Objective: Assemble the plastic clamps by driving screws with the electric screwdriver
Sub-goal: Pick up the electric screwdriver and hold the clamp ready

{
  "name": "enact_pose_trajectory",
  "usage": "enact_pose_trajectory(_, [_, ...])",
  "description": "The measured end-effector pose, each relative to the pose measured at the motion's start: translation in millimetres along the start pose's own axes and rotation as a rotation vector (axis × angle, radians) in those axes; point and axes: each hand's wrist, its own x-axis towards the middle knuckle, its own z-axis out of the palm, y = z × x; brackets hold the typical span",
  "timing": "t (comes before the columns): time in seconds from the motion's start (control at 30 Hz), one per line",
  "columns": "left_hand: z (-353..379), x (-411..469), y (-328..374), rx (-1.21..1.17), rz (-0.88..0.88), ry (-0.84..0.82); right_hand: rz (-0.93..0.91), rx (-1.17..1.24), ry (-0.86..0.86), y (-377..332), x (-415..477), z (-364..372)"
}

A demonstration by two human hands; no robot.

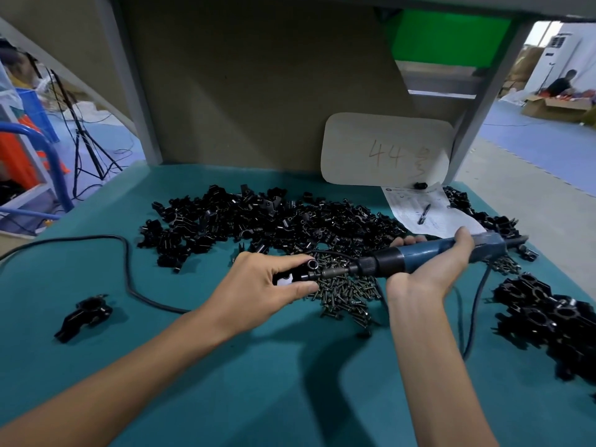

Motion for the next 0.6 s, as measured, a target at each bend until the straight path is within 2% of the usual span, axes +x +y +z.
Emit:
enact_pose_trajectory(0.1, [8,0,-9,0.046,0.013,0.011,-0.027,-0.106,0.112,9,8,-7])
enact_pose_trajectory(0.3, [26,7,-40,-0.006,-0.157,-0.05,-0.079,-0.206,0.234,39,28,-17])
enact_pose_trajectory(0.6, [37,9,-48,-0.094,-0.26,-0.06,-0.166,-0.199,0.184,50,47,-11])
